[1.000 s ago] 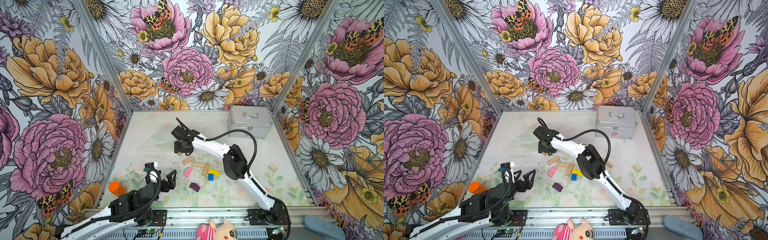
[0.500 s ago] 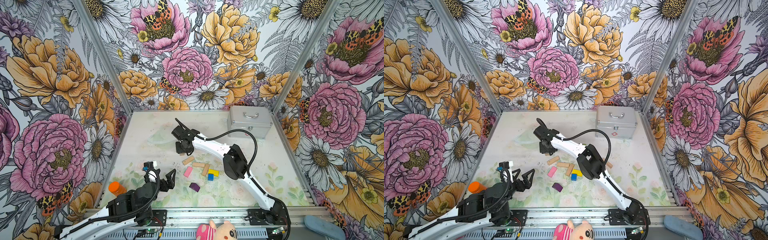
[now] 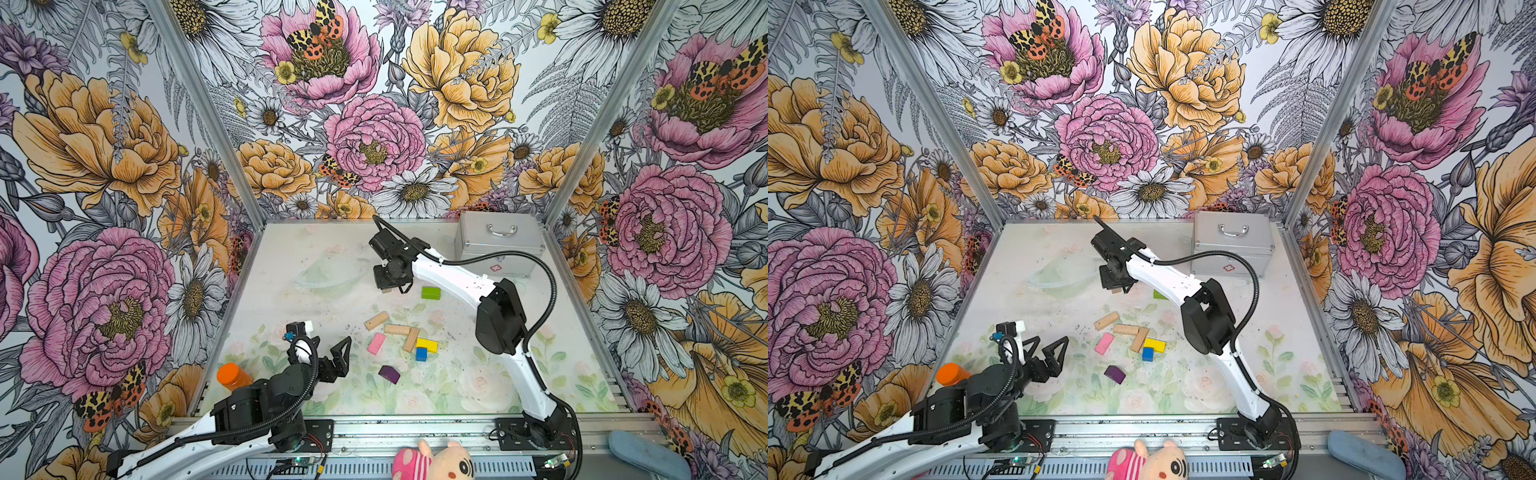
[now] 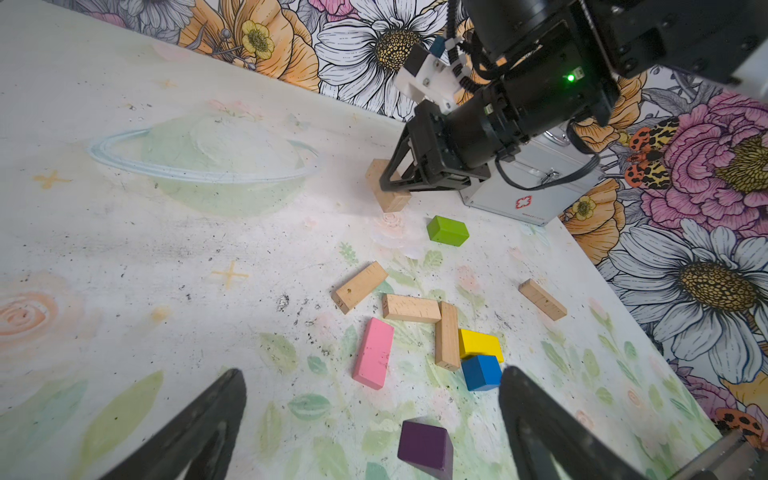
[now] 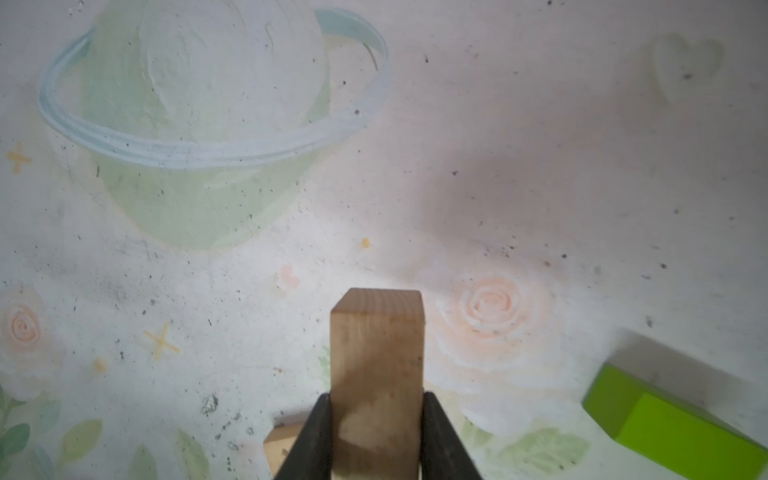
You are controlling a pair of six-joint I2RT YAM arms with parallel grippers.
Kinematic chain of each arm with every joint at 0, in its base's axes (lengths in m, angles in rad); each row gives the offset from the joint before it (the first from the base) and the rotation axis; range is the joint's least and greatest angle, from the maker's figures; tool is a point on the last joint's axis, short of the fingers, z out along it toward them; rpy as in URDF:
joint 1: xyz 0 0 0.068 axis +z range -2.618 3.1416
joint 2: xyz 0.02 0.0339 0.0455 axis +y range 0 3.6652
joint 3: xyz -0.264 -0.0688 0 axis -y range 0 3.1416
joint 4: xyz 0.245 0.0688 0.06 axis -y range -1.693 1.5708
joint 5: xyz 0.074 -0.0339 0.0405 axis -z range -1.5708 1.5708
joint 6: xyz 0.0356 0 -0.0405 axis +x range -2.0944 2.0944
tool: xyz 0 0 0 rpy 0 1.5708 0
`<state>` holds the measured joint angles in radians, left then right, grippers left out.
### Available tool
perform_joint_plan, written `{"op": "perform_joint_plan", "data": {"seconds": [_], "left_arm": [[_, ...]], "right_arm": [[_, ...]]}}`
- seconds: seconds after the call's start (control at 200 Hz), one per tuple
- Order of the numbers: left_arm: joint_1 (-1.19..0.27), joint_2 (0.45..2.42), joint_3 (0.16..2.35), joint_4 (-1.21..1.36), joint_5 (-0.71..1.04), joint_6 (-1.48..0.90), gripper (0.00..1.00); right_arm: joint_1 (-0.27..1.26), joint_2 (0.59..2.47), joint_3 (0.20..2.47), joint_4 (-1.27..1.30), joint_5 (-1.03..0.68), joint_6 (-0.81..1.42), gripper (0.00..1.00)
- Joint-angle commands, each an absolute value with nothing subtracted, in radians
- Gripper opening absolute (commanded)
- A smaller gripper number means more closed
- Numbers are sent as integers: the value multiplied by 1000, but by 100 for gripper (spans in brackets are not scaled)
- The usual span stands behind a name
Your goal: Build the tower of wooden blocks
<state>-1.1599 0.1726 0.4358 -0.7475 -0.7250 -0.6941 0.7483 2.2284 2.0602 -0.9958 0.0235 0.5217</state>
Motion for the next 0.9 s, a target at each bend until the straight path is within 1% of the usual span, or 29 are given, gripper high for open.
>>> {"op": "perform_joint_plan", "data": {"seconds": [0.0, 0.17, 0.505, 0.61, 0.67, 0.771, 0.826, 0.891], "left_arm": [[-1150, 203, 462, -728, -724, -655, 96], [-1148, 248, 440, -644, -709, -648, 97], [-1141, 382, 456, -494, -681, -589, 97], [-1138, 444, 470, -453, -665, -575, 97], [-1137, 482, 479, -432, -653, -568, 97], [-1134, 543, 501, -403, -634, -559, 97], [-1134, 574, 517, -390, -623, -550, 97], [-1132, 604, 533, -376, -612, -537, 97]], "right_arm": [[749, 2100, 1935, -1002, 74, 433, 29], [745, 1972, 1705, -987, 165, 392, 29], [718, 1877, 1401, -874, 165, 391, 28], [703, 1850, 1339, -851, 163, 380, 31], [695, 1832, 1308, -844, 168, 379, 36], [687, 1788, 1269, -841, 202, 386, 56], [684, 1755, 1244, -841, 215, 394, 64], [683, 1719, 1213, -842, 220, 411, 69]]}}
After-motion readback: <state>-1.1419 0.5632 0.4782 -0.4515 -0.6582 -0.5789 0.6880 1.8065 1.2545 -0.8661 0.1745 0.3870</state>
